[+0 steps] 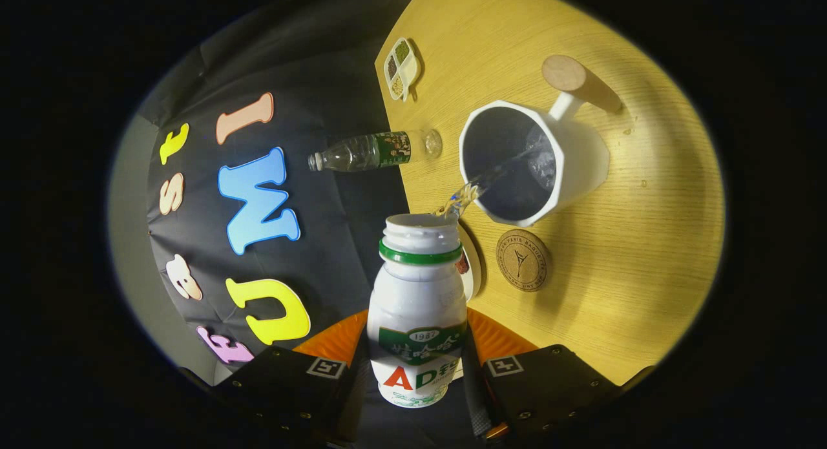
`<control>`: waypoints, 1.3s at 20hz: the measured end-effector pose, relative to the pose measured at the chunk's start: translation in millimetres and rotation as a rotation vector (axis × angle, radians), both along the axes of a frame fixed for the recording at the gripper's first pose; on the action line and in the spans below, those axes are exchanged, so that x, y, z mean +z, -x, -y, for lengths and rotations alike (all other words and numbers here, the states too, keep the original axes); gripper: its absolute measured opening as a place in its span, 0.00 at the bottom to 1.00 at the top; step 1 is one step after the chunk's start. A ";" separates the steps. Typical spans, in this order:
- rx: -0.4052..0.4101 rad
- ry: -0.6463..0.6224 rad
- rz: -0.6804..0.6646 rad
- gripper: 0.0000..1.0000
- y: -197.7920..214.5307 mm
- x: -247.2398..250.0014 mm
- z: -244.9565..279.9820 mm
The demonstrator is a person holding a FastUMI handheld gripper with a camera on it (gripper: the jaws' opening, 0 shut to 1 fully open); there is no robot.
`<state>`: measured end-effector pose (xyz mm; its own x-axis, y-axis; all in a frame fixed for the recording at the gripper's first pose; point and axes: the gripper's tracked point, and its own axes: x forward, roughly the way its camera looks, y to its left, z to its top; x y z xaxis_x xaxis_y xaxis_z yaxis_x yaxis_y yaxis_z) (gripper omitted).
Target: Take the bottle from table, then pour the juice into the cup, finally place the bottle on the coaster
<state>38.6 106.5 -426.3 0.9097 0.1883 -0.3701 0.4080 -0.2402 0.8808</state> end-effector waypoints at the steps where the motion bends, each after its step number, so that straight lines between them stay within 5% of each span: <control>1: -0.003 -0.002 -0.001 0.64 0.0 0.0 0.4; 26: -0.091 -0.087 -0.061 0.64 -2.5 -7.4 10.2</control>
